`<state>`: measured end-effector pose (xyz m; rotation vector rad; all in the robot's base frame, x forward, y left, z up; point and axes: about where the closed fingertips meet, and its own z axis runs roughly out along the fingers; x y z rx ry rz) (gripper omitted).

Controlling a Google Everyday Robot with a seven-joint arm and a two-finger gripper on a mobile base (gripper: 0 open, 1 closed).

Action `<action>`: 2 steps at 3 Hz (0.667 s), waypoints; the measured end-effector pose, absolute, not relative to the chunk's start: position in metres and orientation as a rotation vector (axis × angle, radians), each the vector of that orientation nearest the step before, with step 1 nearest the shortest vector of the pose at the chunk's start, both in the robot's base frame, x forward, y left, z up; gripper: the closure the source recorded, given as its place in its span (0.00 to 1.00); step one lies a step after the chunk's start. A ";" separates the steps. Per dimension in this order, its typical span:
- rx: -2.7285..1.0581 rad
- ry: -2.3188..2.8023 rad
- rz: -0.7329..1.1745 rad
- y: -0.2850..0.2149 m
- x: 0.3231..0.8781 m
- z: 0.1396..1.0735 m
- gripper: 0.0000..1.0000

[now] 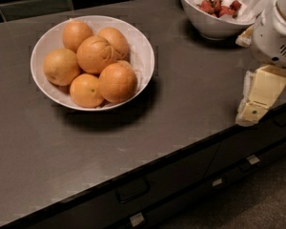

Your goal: Pick orange from white bowl

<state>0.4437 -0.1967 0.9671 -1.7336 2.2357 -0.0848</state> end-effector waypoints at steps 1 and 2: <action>-1.728 2.182 0.019 -0.132 0.456 0.953 0.00; -1.728 2.165 0.029 -0.125 0.458 0.952 0.00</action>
Offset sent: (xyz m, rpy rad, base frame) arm 0.0096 0.0537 -0.0133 0.0652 0.0101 0.0305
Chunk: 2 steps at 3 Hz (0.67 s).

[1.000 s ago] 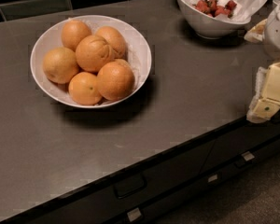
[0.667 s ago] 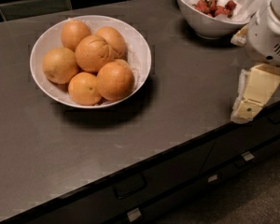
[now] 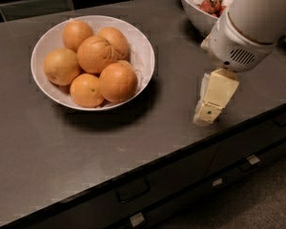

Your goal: Pick orange from white bowl

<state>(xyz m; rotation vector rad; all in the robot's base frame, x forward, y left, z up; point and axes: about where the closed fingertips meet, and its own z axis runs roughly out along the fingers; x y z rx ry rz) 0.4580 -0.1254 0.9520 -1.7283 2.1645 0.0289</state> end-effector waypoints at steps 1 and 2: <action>-1.707 2.118 0.084 -0.103 0.473 0.946 0.00; -1.649 2.004 0.183 -0.058 0.500 0.944 0.00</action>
Offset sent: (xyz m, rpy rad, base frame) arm 0.0692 0.1146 -0.0146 0.3321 -0.0894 0.0870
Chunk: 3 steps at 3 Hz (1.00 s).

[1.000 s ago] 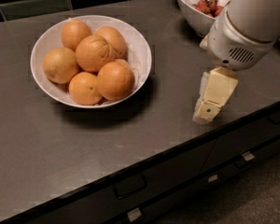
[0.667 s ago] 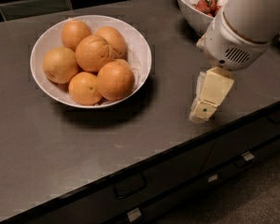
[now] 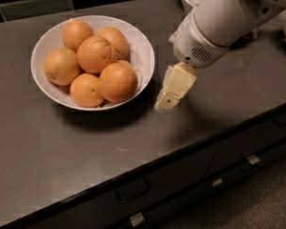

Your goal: Pick orange from white bowl

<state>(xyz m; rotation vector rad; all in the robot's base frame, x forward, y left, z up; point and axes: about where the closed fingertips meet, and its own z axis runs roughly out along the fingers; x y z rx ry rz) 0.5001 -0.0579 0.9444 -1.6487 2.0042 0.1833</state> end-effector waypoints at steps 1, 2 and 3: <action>-1.649 2.004 0.183 -0.058 0.500 0.944 0.00; -1.645 1.992 0.192 -0.053 0.499 0.946 0.00; -1.585 1.955 0.230 -0.034 0.498 0.950 0.00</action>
Offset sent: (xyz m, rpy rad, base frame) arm -0.0001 0.0100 0.0007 0.0301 -0.0065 0.0064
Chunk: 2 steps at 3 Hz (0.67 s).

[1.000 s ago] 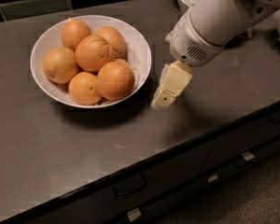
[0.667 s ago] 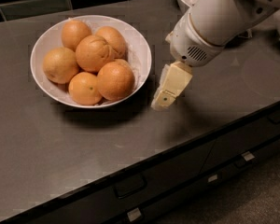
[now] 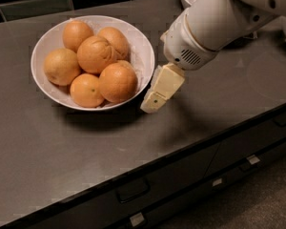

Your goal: Pick orange from white bowl

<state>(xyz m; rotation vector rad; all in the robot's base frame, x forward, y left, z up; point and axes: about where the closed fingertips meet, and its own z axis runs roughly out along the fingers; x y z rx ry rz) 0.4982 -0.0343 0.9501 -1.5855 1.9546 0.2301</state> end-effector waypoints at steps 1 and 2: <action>-1.548 1.887 0.310 -0.001 0.500 0.953 0.00; -1.498 1.842 0.405 0.020 0.498 0.950 0.00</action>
Offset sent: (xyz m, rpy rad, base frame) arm 0.0004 0.0761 -0.0035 0.3120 0.0065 0.0401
